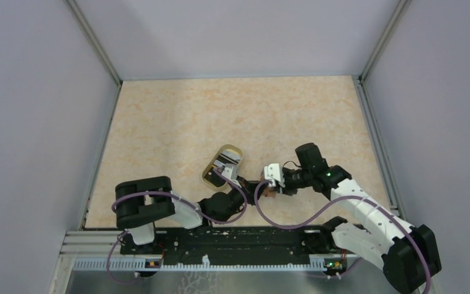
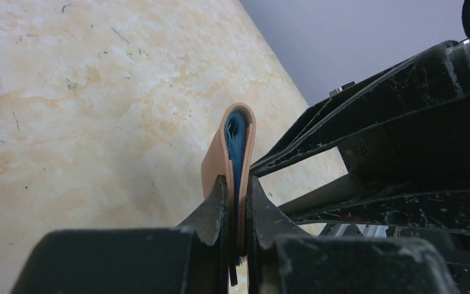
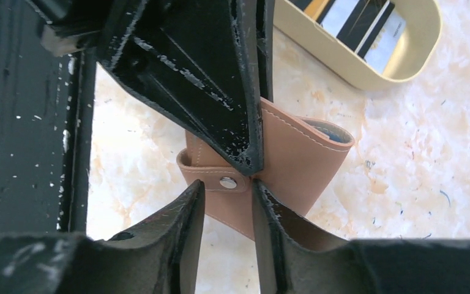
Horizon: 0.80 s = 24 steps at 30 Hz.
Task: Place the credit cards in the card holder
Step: Open the card holder at the center of the board.
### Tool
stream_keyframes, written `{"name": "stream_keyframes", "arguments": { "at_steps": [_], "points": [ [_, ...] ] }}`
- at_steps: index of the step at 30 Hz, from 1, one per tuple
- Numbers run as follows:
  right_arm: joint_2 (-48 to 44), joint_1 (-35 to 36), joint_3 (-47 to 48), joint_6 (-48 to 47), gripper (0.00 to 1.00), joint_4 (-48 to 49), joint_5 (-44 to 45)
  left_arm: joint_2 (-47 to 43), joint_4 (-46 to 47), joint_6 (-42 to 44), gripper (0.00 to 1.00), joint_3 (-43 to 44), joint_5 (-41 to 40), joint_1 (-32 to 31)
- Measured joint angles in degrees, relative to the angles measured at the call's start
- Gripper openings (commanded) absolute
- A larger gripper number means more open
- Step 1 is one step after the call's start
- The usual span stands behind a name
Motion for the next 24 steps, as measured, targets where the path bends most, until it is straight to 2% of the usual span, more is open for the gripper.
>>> {"name": "stream_keyframes", "arguments": {
  "at_steps": [6, 11, 21, 24],
  "points": [
    [2.6, 1.2, 0.0, 0.0, 0.22, 1.2, 3.5, 0.0, -5.2, -5.9, 0.0, 1.6, -1.7, 0.1],
    [2.7, 1.2, 0.0, -1.0, 0.0, 0.9, 3.5, 0.0, -6.5, -7.7, 0.0, 2.4, -3.4, -0.1],
    [3.0, 1.2, 1.7, -4.1, 0.0, -3.3, 1.1, -0.3, -6.5, -7.7, 0.0, 2.4, -5.6, -0.6],
    [2.6, 1.6, 1.8, -3.8, 0.0, -5.1, -1.9, -0.9, -5.3, -8.2, 0.0, 2.4, -7.0, -0.4]
  ]
}}
